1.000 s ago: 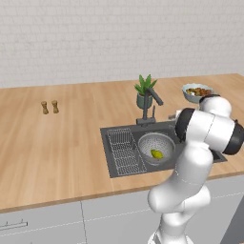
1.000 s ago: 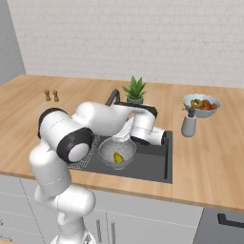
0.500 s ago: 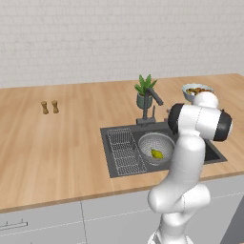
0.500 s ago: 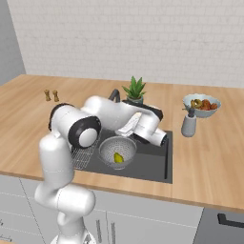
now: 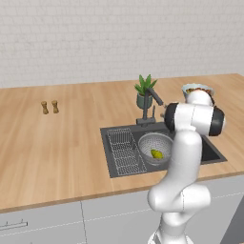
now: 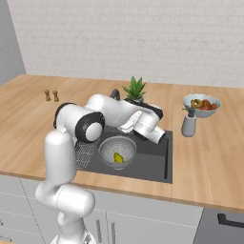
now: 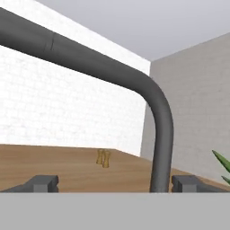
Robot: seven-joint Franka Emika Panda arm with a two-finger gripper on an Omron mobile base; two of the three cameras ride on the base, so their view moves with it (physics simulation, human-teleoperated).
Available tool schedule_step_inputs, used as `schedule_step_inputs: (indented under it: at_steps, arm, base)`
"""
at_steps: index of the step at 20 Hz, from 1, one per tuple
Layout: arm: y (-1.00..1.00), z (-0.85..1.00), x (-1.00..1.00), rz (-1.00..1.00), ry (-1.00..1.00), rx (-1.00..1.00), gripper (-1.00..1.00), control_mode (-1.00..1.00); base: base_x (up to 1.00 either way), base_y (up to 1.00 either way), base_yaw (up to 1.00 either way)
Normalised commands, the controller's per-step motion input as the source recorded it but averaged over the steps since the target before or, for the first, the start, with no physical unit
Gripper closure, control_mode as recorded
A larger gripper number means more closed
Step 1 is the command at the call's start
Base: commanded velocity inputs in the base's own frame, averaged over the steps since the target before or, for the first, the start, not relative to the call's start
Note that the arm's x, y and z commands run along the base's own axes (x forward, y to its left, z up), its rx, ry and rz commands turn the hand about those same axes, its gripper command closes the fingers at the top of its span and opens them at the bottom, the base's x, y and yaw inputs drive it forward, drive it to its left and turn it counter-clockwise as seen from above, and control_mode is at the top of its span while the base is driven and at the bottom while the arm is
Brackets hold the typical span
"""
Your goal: Put the colander in the sink, put the pear in the colander, and turn on the sink faucet and pour water over the colander.
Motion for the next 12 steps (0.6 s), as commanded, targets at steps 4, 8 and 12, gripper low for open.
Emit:
schedule_step_inputs:
  at_steps: [4,8,12]
  arm:
    - [0.02,0.0,0.47,-0.04,0.0,0.0,-1.0,-1.0]
    - [0.0,-0.12,0.35,-0.03,0.03,0.0,-1.0,-1.0]
    - [0.0,-0.36,0.36,-0.04,0.1,0.0,-1.0,-1.0]
  base:
    - [0.0,0.0,0.0]
    - [0.0,0.0,0.0]
    - [0.0,0.0,0.0]
